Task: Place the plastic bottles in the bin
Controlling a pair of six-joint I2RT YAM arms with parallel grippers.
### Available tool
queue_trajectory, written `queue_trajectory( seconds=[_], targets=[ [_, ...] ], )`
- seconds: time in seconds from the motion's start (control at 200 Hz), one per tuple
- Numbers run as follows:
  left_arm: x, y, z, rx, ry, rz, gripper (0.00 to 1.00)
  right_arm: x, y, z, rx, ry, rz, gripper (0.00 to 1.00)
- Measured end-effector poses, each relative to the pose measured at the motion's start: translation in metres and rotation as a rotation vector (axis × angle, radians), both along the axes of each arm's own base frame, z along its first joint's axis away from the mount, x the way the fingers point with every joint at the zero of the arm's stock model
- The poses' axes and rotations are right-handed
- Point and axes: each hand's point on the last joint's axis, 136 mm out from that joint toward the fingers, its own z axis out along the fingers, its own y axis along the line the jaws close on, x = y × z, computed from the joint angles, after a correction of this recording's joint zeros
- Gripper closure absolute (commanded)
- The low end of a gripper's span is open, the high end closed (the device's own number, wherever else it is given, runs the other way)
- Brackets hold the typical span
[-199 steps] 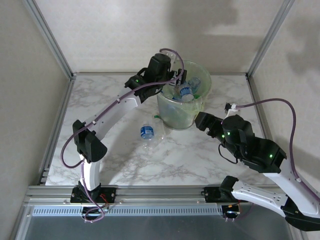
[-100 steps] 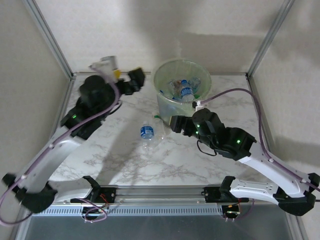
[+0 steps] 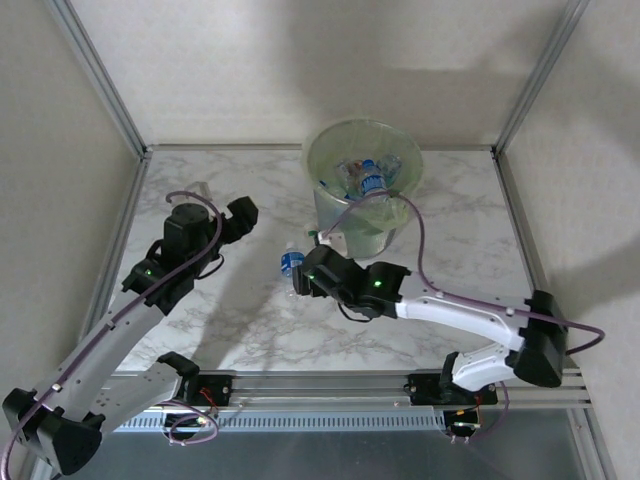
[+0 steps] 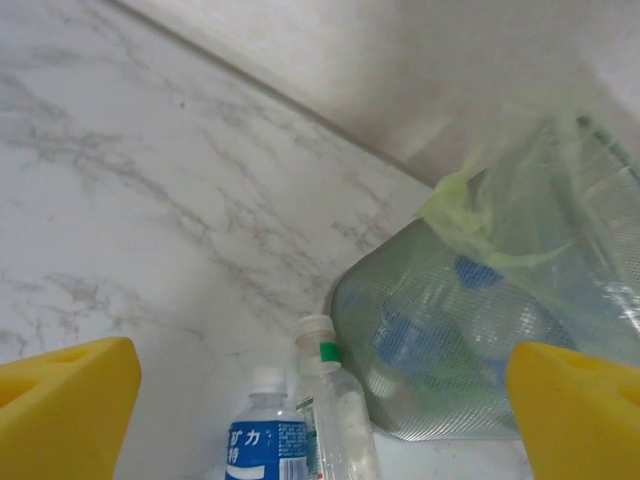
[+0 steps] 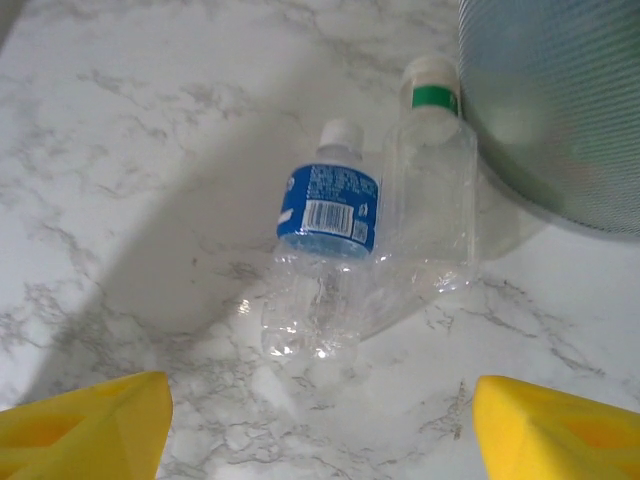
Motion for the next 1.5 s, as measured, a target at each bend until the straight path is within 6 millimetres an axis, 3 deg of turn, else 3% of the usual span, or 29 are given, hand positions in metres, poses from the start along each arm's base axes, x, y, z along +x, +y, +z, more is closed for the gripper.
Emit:
queue_trajectory(
  seconds=[0.235, 0.446, 0.806, 1.136, 1.502],
  targets=[
    [0.001, 0.015, -0.02, -0.026, 0.055, 0.046, 0.11, 0.001, 0.021, -0.062, -0.093, 0.087, 0.003, 0.17],
    [0.0, 0.017, -0.024, -0.031, 0.066, 0.048, 0.12, 0.002, 0.039, -0.091, -0.126, 0.139, 0.015, 0.18],
    [-0.004, 0.017, -0.037, -0.032, 0.093, 0.041, 0.12, 0.013, 0.069, -0.102, -0.124, 0.156, 0.022, 0.21],
    [-0.005, 0.019, -0.036, -0.039, 0.089, 0.041, 0.13, 0.03, 0.063, -0.121, -0.177, 0.185, -0.023, 0.22],
    [-0.007, 0.019, -0.041, -0.044, 0.099, 0.033, 0.13, 0.042, 0.081, -0.13, -0.2, 0.181, -0.009, 0.22]
  ],
)
